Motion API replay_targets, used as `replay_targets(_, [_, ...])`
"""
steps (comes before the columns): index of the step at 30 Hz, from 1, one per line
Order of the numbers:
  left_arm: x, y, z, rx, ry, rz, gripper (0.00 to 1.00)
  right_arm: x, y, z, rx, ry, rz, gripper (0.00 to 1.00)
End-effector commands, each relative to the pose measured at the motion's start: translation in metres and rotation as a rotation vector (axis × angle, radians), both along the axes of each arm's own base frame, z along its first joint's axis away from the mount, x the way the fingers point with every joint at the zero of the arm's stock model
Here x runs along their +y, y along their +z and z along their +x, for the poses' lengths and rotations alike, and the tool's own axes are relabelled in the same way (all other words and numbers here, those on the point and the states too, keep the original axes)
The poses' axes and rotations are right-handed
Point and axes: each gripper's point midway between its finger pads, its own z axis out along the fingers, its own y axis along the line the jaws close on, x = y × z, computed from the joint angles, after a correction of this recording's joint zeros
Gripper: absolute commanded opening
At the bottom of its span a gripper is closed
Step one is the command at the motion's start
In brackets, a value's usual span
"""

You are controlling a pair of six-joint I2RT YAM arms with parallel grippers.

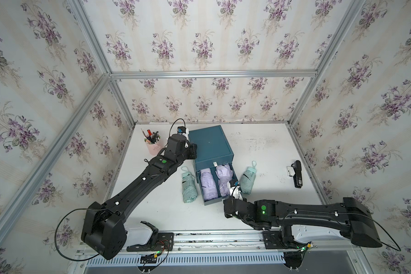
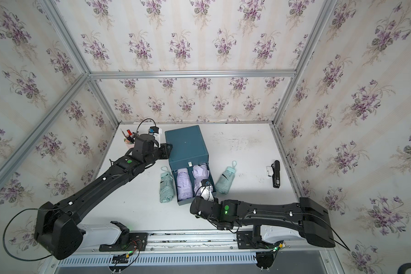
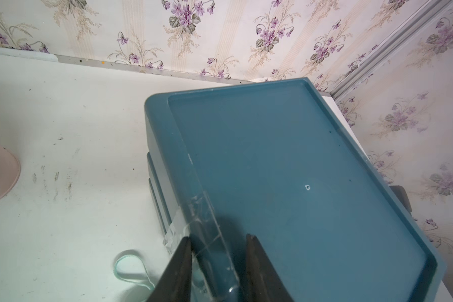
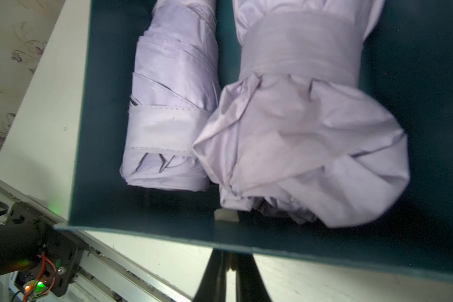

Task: Place the umbrella in the drawer by color
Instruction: Place the umbrella in the drawer, then close the drawer in the storage box.

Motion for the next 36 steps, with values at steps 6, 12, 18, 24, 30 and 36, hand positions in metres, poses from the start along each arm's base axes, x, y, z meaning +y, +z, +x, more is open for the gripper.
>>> replay_targets(6, [0.020,-0.095,-0.058,0.353,-0.109,0.226,0.11,0.008,0.018,0.001,-0.010,0.006,0.038,0.00])
replay_targets(12, [0.014,-0.103,-0.065,0.377,-0.128,0.216,0.04,0.010,0.033,0.010,-0.061,-0.026,0.052,0.00])
replay_targets(18, [0.009,-0.111,-0.073,0.400,-0.149,0.208,0.03,0.009,0.024,0.031,-0.105,-0.098,0.011,0.00])
replay_targets(24, [0.008,-0.113,-0.079,0.406,-0.166,0.206,0.03,0.017,0.028,0.052,-0.191,-0.110,0.038,0.00])
replay_targets(30, [0.007,-0.112,-0.082,0.406,-0.184,0.213,0.03,0.024,0.039,0.064,-0.263,-0.120,0.050,0.00])
replay_targets(36, [0.009,-0.113,-0.086,0.413,-0.186,0.214,0.03,0.023,0.058,0.061,-0.261,-0.129,0.139,0.00])
